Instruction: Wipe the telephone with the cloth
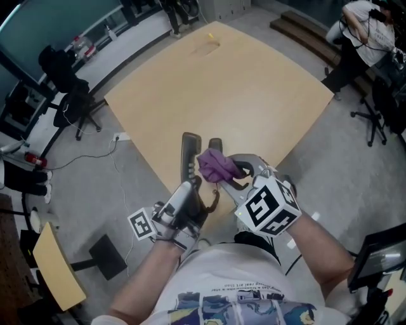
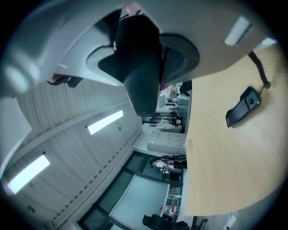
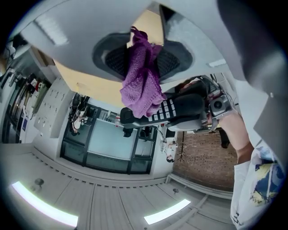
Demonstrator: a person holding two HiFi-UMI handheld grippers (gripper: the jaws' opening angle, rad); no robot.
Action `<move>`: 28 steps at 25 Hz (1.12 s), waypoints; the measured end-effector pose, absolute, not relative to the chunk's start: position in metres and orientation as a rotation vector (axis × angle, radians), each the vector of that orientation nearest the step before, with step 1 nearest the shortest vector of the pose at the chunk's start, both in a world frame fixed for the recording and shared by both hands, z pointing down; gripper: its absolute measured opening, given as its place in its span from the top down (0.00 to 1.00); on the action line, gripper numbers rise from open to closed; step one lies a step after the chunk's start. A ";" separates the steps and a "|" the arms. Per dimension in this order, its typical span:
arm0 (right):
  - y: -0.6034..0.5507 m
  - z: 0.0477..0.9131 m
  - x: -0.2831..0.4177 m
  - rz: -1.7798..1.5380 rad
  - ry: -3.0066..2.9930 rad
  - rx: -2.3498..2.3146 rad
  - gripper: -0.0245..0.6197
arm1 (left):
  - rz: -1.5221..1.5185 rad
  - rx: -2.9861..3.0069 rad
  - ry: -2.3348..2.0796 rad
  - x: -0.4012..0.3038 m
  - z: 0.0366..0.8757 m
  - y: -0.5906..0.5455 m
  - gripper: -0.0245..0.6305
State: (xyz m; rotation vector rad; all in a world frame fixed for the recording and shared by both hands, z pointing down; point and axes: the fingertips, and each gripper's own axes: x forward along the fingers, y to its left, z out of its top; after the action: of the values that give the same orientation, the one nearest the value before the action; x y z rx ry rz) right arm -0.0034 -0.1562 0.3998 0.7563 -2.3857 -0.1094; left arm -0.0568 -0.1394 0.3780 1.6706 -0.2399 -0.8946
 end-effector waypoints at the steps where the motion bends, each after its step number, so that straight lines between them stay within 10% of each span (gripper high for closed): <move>1: -0.160 0.400 -0.005 -0.102 -2.388 0.761 0.75 | -0.894 1.667 -0.240 -0.057 0.379 -0.140 0.58; 28: -0.070 0.426 -0.037 -0.186 -2.332 0.578 0.75 | -0.883 1.651 -0.258 -0.071 0.379 -0.154 0.58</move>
State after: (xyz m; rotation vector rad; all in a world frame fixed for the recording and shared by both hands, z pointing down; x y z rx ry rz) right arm -0.0369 -0.0701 0.4255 0.5781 -2.3322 -0.1863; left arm -0.0708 -0.1540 0.3794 1.6514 -0.2576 -0.8831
